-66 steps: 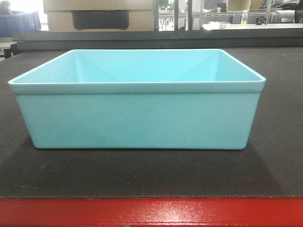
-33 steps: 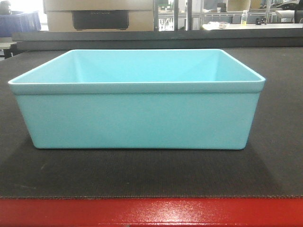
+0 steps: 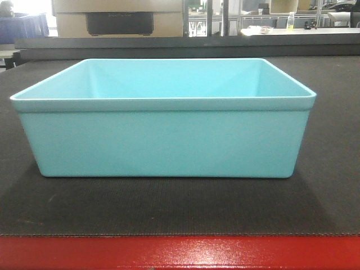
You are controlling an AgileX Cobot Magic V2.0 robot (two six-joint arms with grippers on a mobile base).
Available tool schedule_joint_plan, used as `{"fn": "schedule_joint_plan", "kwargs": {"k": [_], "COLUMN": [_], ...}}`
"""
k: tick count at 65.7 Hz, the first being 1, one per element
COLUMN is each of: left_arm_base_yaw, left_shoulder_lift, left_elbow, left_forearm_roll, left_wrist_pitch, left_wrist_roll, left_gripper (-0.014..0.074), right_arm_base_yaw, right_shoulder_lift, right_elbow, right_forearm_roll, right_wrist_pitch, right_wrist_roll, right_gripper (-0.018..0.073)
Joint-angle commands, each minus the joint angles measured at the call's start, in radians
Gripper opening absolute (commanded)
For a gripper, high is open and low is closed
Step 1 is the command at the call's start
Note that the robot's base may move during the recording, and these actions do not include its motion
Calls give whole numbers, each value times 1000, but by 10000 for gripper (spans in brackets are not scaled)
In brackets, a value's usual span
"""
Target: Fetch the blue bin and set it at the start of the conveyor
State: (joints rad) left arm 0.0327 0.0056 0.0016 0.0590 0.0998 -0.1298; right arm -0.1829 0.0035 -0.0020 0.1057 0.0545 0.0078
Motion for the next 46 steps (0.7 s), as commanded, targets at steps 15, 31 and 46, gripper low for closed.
{"fn": "schedule_joint_plan", "kwargs": {"k": [15, 31, 46], "left_arm_base_yaw": [3, 3, 3], "left_shoulder_lift": [-6, -6, -6], "left_elbow": [-2, -2, -2], "left_forearm_roll": [-4, -4, -4], "left_wrist_pitch": [-19, -19, -19], "left_wrist_roll": [3, 3, 3], "left_gripper": [-111, -111, -111], "right_arm_base_yaw": [-3, -3, -3], "right_shoulder_lift": [-3, -3, -3], "right_elbow": [2, 2, 2], "right_forearm_roll": [-6, -6, -6], "right_wrist_pitch": [-33, -33, -33], "right_wrist_roll": [-8, -8, -8], "right_gripper": [-162, -162, -162]}}
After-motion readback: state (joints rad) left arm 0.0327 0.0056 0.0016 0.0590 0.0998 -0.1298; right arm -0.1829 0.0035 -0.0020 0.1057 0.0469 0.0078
